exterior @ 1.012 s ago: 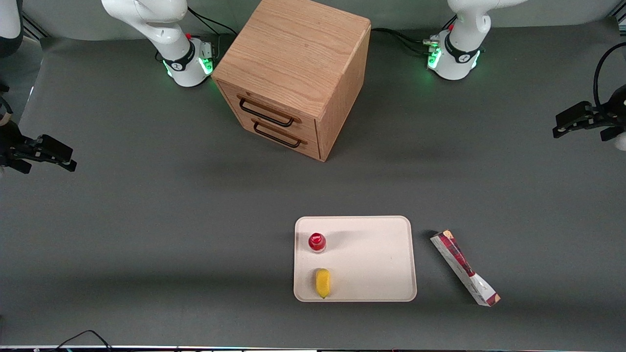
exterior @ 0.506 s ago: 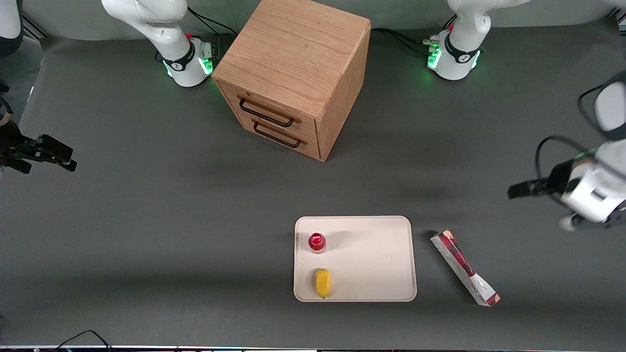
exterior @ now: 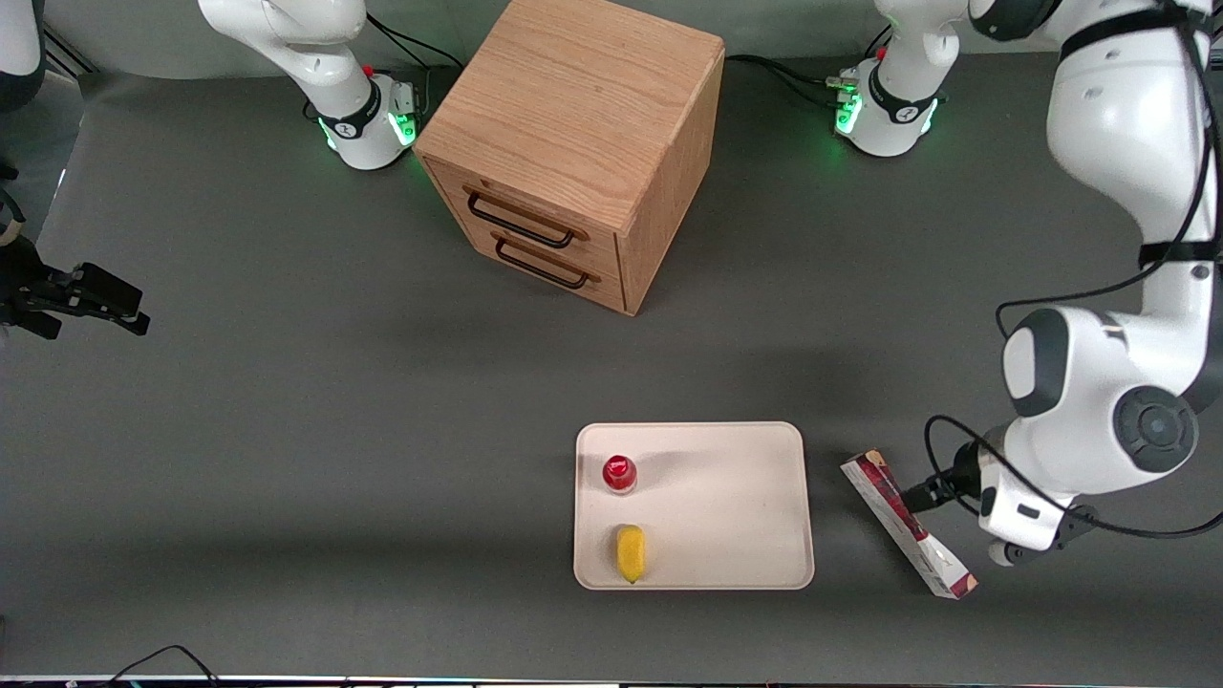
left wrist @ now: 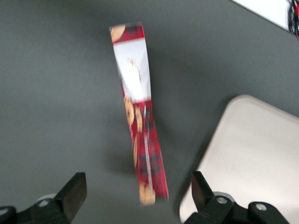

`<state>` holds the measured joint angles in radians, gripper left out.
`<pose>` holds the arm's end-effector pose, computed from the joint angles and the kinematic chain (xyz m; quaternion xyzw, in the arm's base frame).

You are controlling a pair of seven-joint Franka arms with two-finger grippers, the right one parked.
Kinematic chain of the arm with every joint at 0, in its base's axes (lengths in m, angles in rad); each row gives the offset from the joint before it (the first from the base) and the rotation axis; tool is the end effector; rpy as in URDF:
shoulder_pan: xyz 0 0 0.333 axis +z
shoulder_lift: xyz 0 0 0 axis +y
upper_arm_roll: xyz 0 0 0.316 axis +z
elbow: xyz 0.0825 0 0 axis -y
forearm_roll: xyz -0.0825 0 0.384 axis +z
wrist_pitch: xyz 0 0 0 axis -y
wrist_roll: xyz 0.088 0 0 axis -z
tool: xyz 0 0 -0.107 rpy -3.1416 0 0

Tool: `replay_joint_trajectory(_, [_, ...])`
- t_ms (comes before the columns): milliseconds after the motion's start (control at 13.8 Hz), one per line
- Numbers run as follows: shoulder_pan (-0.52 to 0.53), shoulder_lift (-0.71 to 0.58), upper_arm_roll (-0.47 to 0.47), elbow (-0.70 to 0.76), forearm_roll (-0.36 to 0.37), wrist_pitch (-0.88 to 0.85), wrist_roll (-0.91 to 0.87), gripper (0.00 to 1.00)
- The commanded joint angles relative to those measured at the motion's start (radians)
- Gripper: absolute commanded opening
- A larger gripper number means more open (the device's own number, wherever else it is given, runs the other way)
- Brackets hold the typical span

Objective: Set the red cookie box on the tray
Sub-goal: 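Close the left gripper on the red cookie box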

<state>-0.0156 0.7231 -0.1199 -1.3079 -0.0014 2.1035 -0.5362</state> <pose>0.7429 -0.0798 0.3211 0.9750 0.2151 0.0234 0.0501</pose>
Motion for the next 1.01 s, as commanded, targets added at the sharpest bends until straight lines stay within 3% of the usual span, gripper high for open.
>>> replay_joint_trajectory(0, [-0.033,0.099,0.031,0.045,0.020,0.119,-0.071,1.00])
replay_joint_trajectory(361, [-0.052,0.168,0.054,0.035,0.023,0.207,-0.103,0.99])
replay_joint_trajectory(434, [-0.052,0.173,0.063,0.035,0.026,0.207,-0.100,0.78])
replay_joint_trajectory(506, [-0.052,0.174,0.063,0.035,0.035,0.208,-0.100,0.47])
replay_joint_trajectory(578, [-0.052,0.177,0.063,0.033,0.052,0.211,-0.097,0.32])
replay_joint_trajectory(651, [-0.052,0.179,0.063,0.033,0.072,0.222,-0.093,0.01])
replay_joint_trajectory(940, [-0.050,0.177,0.063,0.033,0.077,0.227,-0.087,0.00])
